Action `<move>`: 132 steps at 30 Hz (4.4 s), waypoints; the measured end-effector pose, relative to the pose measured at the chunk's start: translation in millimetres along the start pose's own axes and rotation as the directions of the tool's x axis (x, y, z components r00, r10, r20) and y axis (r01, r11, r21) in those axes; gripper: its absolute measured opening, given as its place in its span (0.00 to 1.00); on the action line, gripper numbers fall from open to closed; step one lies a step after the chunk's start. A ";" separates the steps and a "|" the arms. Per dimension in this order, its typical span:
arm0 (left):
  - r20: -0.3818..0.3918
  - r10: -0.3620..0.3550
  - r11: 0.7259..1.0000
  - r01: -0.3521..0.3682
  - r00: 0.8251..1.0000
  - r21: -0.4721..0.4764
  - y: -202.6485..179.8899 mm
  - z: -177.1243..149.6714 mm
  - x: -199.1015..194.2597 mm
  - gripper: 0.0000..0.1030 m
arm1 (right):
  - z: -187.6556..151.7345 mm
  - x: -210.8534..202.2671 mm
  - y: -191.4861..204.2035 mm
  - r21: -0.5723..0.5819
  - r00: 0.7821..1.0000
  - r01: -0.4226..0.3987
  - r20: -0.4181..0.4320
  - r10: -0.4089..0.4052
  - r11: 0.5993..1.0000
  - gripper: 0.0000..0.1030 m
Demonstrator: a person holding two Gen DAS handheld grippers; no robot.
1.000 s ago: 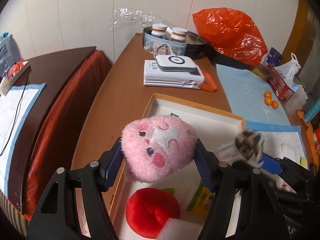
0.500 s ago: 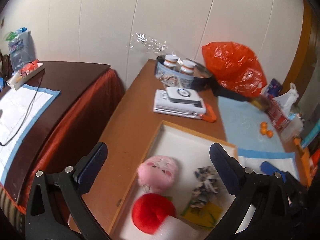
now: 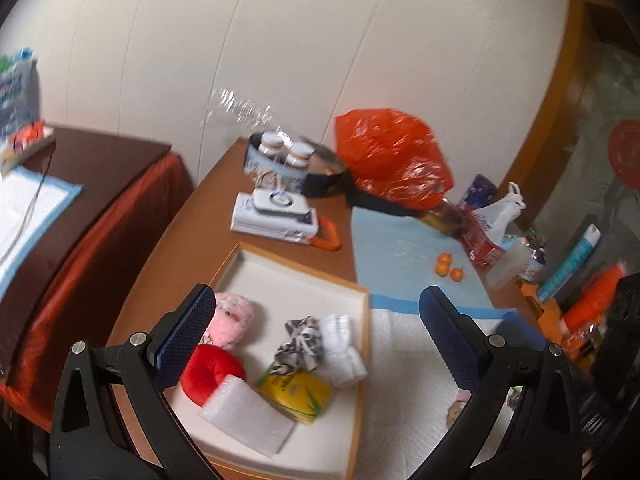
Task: Organize soft objects
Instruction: 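Lift both open grippers away from the tray, then grasp the beige braided rope knot with the left gripper while the right grasps the purple-grey knotted rope, then carry both rope knots over the white tray and open both grippers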
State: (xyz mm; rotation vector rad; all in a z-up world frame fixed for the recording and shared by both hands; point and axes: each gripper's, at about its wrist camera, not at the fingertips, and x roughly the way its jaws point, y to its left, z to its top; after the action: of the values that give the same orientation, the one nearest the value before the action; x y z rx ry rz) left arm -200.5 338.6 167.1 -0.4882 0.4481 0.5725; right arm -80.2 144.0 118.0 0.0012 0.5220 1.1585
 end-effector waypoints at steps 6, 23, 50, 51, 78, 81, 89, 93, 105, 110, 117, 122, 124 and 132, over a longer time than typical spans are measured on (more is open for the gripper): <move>-0.011 -0.025 0.993 0.026 1.000 0.115 -52.8 -22.6 -5.6 1.00 | 7.5 -80.5 -39.3 0.003 0.981 0.060 0.187 -0.059 0.998 1.00; -0.420 -0.040 0.916 0.202 0.906 0.347 -207.1 -172.6 101.8 0.96 | -40.6 -183.2 -208.9 0.151 0.873 0.452 0.126 -0.471 0.879 1.00; -0.320 0.056 0.945 0.053 0.946 0.323 -207.0 -177.0 102.6 0.32 | -107.9 -125.0 -263.9 -0.046 0.881 0.421 -0.215 -0.421 0.906 1.00; -0.303 0.052 0.945 0.051 0.952 0.322 -207.1 -172.0 95.7 0.32 | -111.7 -115.6 -261.1 -0.075 0.874 0.419 -0.236 -0.425 0.905 1.00; -0.112 0.031 0.956 0.003 0.993 0.292 -203.3 -107.8 16.4 0.32 | -77.6 -133.6 -222.1 -0.066 0.946 0.289 -0.131 -0.295 0.955 0.28; -0.075 0.042 0.956 -0.018 0.996 0.292 -198.2 -94.9 4.8 0.32 | -50.6 -151.3 -194.6 -0.070 0.973 0.227 -0.029 -0.230 0.971 0.28; 0.026 0.077 0.960 -0.081 0.997 0.267 -170.7 -65.8 -31.3 0.32 | 1.4 -166.0 -131.9 -0.091 0.990 0.072 0.129 -0.060 0.993 0.28; 0.053 0.101 0.965 -0.111 0.993 0.239 -152.0 -63.5 -45.7 0.32 | 3.4 -155.7 -110.7 -0.110 0.991 0.026 0.131 -0.012 0.994 0.28; 0.086 0.166 0.970 -0.179 0.982 0.168 -100.3 -58.9 -72.0 0.32 | 0.6 -127.8 -76.1 -0.135 0.994 -0.042 0.093 0.054 0.990 0.28; 0.092 0.188 0.969 -0.200 0.978 0.146 -83.3 -56.9 -77.6 0.32 | -0.1 -116.0 -60.8 -0.148 0.994 -0.066 0.073 0.078 0.987 0.28; 0.090 0.212 0.967 -0.222 0.973 0.128 -60.8 -55.1 -85.5 0.32 | -1.4 -101.4 -43.1 -0.157 0.993 -0.100 0.049 0.109 0.983 0.28; 0.092 0.231 0.963 -0.241 0.969 0.118 -44.4 -54.1 -92.4 0.32 | -2.2 -91.4 -29.4 -0.160 0.991 -0.123 0.038 0.130 0.979 0.28; 0.091 0.235 0.963 -0.244 0.968 0.113 -37.6 -53.6 -94.6 0.32 | -2.9 -87.4 -23.5 -0.160 0.990 -0.128 0.033 0.135 0.979 0.28; 0.088 0.239 0.963 -0.248 0.967 0.109 -14.7 -49.6 -98.3 0.32 | -3.6 -74.9 -3.7 -0.165 0.990 -0.137 0.022 0.142 0.977 0.28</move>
State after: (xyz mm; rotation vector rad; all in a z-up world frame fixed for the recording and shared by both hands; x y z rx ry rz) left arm -278.6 261.3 183.7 -0.2980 0.4720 0.7941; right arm -100.5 76.3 143.1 -0.0847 0.4004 1.3344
